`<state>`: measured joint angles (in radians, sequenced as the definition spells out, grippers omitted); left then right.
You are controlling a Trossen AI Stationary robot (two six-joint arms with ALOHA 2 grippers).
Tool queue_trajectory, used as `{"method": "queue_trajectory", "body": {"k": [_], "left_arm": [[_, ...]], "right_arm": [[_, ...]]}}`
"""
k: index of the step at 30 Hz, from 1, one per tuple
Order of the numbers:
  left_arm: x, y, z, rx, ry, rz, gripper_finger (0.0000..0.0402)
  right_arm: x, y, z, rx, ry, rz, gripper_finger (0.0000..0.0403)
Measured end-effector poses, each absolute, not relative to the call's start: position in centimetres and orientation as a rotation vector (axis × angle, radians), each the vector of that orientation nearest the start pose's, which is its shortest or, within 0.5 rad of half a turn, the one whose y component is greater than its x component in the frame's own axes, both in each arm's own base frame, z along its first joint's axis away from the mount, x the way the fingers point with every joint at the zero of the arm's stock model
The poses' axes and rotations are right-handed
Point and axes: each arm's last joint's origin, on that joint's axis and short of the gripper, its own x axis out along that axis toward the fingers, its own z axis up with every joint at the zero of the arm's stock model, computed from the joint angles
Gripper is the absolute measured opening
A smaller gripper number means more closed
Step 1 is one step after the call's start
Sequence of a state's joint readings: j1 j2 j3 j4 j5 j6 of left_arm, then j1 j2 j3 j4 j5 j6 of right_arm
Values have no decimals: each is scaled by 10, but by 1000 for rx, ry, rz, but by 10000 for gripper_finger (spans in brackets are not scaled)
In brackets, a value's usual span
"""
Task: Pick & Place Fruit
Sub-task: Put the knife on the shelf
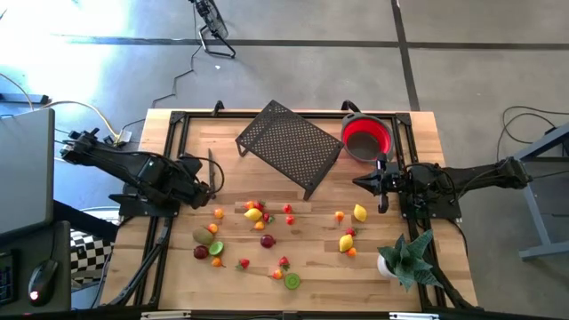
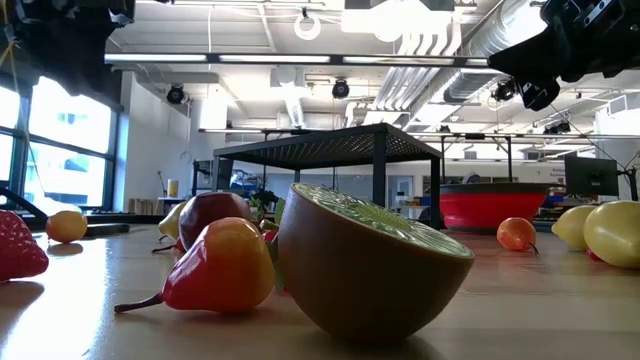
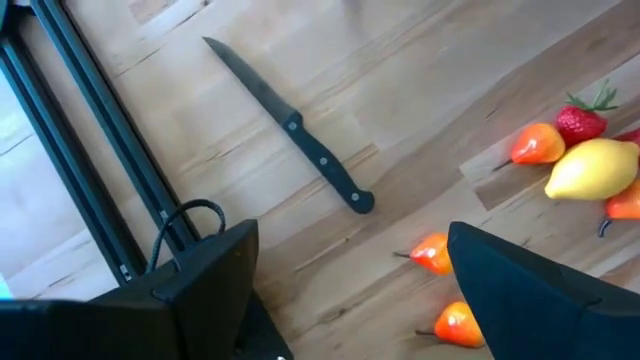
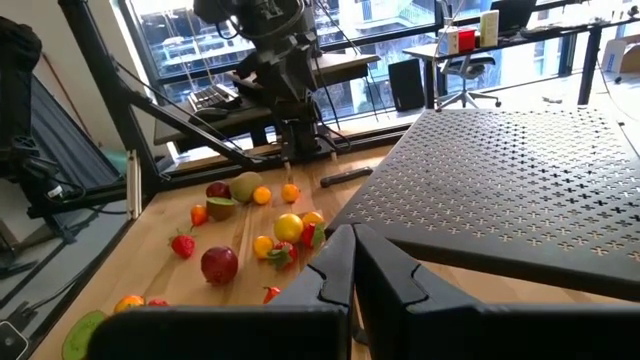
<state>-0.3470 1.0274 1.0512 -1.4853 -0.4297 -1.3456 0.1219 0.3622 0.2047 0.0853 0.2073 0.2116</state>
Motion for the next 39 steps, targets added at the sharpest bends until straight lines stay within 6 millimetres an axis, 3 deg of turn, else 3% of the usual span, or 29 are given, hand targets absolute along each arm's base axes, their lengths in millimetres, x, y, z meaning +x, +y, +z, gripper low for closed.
{"method": "queue_trajectory", "body": {"k": [20,26,30,33,39], "left_arm": [[134,-35,301,-683,953,950,319],[130,-33,268,-725,936,1074,319],[126,-32,244,-757,920,1069,319],[121,-26,240,-800,887,1064,319],[112,-9,249,-837,813,1042,319]], "right_arm": [[120,9,211,201,62,-93,2],[120,9,211,196,61,-92,2],[120,9,211,194,62,-92,2],[120,9,211,194,61,-92,2],[120,9,211,194,61,-96,3]]}}
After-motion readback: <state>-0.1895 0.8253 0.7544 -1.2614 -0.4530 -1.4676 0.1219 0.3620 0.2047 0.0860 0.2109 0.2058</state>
